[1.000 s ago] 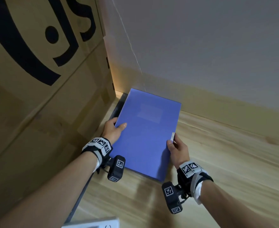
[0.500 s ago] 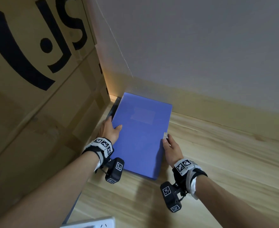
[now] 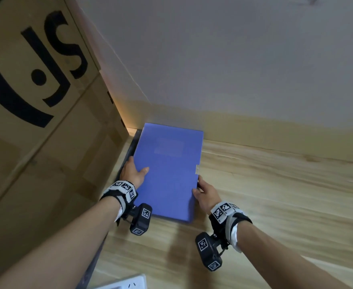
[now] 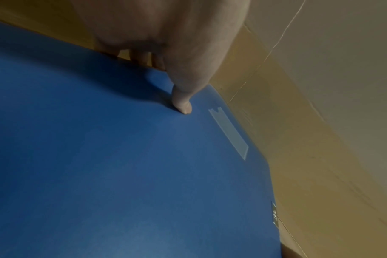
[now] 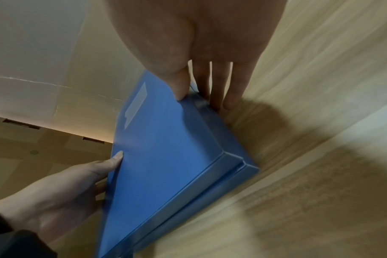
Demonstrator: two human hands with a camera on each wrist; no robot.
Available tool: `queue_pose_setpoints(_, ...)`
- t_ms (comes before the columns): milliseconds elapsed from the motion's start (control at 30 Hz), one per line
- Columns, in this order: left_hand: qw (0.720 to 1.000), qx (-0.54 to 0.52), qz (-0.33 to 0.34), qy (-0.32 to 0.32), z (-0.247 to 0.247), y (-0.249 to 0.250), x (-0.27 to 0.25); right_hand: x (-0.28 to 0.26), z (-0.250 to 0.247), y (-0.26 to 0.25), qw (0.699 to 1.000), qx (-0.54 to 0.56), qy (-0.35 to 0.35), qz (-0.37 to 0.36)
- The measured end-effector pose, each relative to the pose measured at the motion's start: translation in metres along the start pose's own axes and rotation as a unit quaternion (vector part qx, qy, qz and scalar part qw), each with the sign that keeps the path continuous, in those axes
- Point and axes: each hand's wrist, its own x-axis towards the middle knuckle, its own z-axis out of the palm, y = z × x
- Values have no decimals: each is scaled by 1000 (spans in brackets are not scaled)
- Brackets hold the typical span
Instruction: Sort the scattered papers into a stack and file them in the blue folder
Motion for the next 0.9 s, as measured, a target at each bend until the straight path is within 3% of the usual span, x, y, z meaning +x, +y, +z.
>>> queue_pose_setpoints(767,998,32,49,3,-3,-3,-18,8,3,15,999,11,8,33)
queue_pose_setpoints(900,994,68,62,59,-2,12,-39,-3,-11,5,995,33,43,81)
